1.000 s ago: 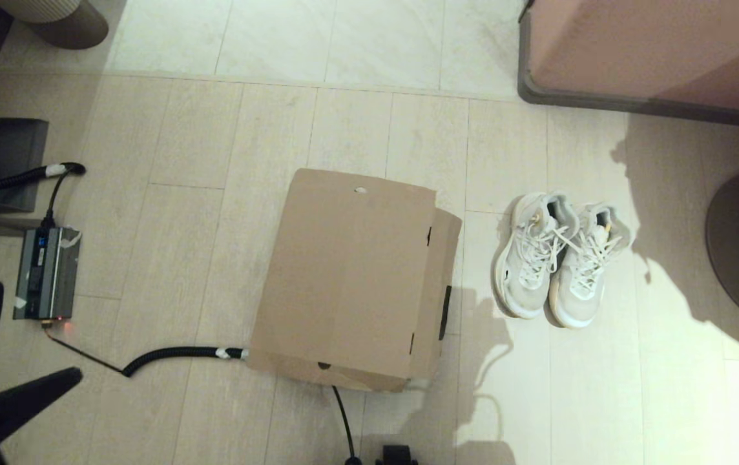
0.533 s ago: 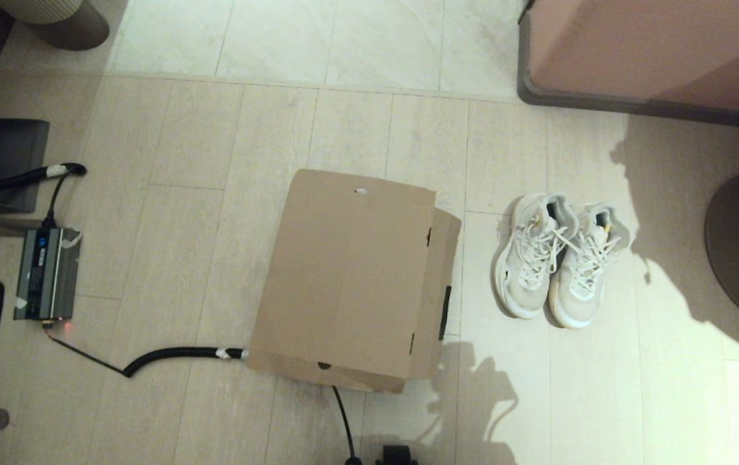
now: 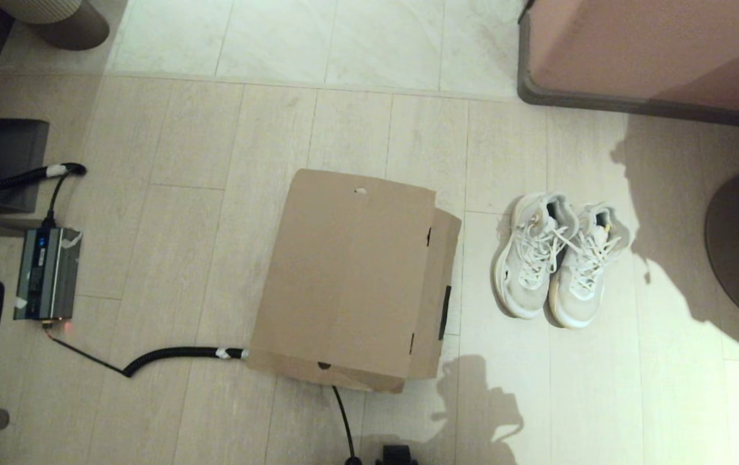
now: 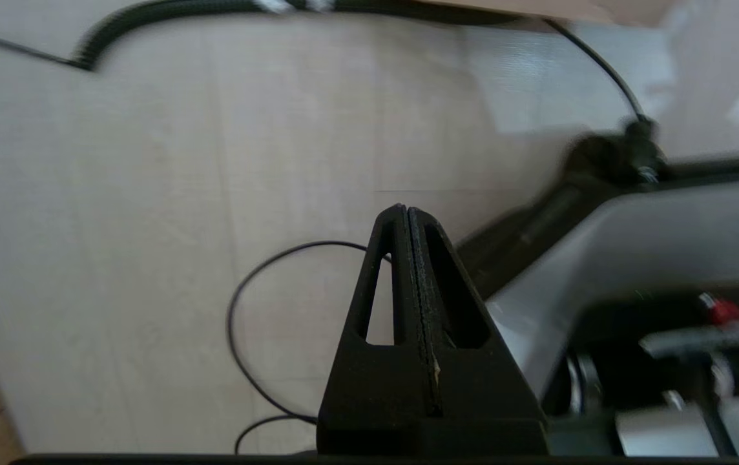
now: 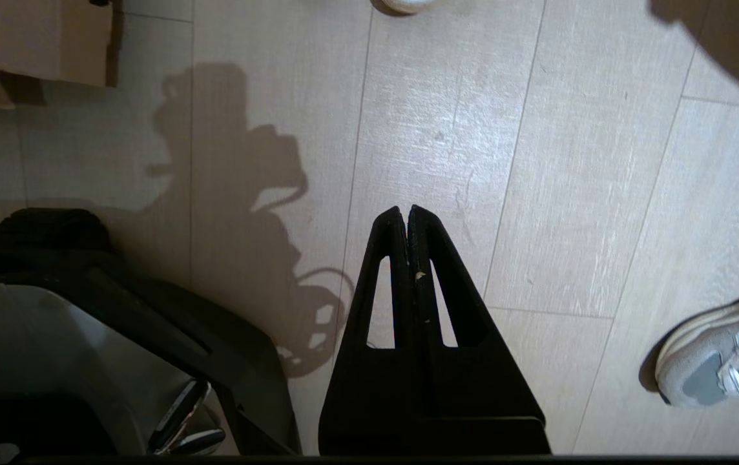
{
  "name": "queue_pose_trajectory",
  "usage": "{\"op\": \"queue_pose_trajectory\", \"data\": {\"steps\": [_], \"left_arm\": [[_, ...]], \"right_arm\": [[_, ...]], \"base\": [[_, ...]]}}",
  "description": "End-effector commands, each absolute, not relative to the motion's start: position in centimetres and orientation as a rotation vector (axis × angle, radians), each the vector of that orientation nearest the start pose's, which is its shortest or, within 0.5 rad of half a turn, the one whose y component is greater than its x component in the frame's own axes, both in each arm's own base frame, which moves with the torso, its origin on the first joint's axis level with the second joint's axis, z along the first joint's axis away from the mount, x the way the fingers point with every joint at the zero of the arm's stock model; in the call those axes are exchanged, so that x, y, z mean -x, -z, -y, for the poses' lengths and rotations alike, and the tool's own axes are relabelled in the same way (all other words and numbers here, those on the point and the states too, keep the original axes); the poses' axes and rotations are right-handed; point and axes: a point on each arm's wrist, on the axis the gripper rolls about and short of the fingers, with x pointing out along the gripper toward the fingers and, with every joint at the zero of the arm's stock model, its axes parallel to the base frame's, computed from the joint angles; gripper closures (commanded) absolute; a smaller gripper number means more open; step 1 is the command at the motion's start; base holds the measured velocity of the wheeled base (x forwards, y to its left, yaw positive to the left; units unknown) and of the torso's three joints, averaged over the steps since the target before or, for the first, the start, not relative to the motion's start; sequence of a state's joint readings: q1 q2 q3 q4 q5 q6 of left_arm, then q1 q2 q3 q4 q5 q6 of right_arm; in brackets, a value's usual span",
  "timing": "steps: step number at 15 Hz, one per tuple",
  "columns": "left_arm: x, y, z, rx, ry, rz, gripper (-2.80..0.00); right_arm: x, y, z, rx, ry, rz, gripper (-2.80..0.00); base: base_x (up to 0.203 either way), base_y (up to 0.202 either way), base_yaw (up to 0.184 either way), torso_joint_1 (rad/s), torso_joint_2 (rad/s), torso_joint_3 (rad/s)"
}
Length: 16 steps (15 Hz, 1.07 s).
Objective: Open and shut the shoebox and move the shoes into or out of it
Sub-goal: Open the shoe box
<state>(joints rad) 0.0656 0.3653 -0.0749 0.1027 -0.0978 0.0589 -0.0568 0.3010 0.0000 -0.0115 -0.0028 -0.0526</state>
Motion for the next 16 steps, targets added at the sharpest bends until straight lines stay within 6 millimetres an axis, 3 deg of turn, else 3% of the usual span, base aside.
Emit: {"op": "queue_pose_trajectory", "data": {"steps": [1, 9, 16], "left_arm": [[-0.5, -8.9, 0.2, -0.033, 0.102, -0.415, 0.0], [2.6, -7.9, 0.1, -0.119, 0.019, -0.078, 0.0], [2.7, -7.7, 0.1, -0.079, 0.032, -0.068, 0.0]], "right_arm": [[-0.4, -7.8, 0.1, 0.041, 0.068, -0.335, 0.0], [2.2, -7.5, 0.0, 0.065, 0.018, -0.005, 0.0], [2.2, -7.6, 0.0, -0.008, 0.023, 0.023, 0.0]], "base": [[0.0, 0.0, 0.0, 0.0, 0.0, 0.0], [0.0, 0.0, 0.0, 0.0, 0.0, 0.0], [0.0, 0.0, 0.0, 0.0, 0.0, 0.0]]}}
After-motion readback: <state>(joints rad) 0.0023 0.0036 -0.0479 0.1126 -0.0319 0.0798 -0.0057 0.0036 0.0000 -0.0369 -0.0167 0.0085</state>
